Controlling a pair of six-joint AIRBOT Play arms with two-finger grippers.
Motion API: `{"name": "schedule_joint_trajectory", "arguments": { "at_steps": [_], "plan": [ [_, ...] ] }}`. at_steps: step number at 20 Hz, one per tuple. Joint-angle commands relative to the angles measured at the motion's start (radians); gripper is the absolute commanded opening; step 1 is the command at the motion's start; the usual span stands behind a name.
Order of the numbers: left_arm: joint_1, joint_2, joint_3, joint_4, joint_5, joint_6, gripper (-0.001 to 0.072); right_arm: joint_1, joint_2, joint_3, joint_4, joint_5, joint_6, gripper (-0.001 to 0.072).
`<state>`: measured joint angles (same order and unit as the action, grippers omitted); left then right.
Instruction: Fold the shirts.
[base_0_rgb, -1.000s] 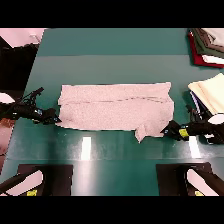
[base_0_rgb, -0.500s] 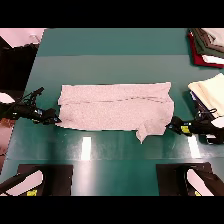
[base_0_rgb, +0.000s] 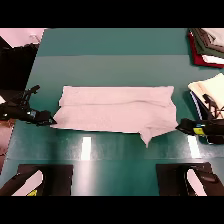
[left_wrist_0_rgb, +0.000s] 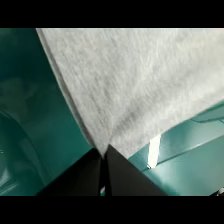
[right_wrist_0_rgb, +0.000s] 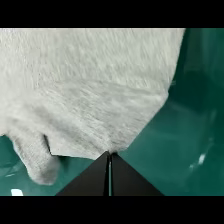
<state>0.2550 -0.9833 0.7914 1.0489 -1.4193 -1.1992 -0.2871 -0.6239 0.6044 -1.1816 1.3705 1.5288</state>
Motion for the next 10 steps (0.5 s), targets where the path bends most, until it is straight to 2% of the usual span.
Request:
{"name": "schedule_joint_trajectory", "arguments": {
  "at_steps": [1, 5, 10],
  "plan": [
    [0.0, 0.105, 0.003, 0.019, -0.097, -0.007, 0.0025, 0.0, 0.1, 0.103, -0.102, 0.152, 0.037, 0.0011],
    [0.0, 0.108, 0.002, 0.012, -0.027, -0.026, 0.0025, 0.009, 0.043, 0.144, -0.093, 0.114, 0.037, 0.0011],
    [0.0, 0.104, 0.001, -0.003, 0.198, -0.032, 0.0025, 0.126, -0.165, 0.253, -0.095, -0.042, 0.037, 0.0011]
  ]
}}
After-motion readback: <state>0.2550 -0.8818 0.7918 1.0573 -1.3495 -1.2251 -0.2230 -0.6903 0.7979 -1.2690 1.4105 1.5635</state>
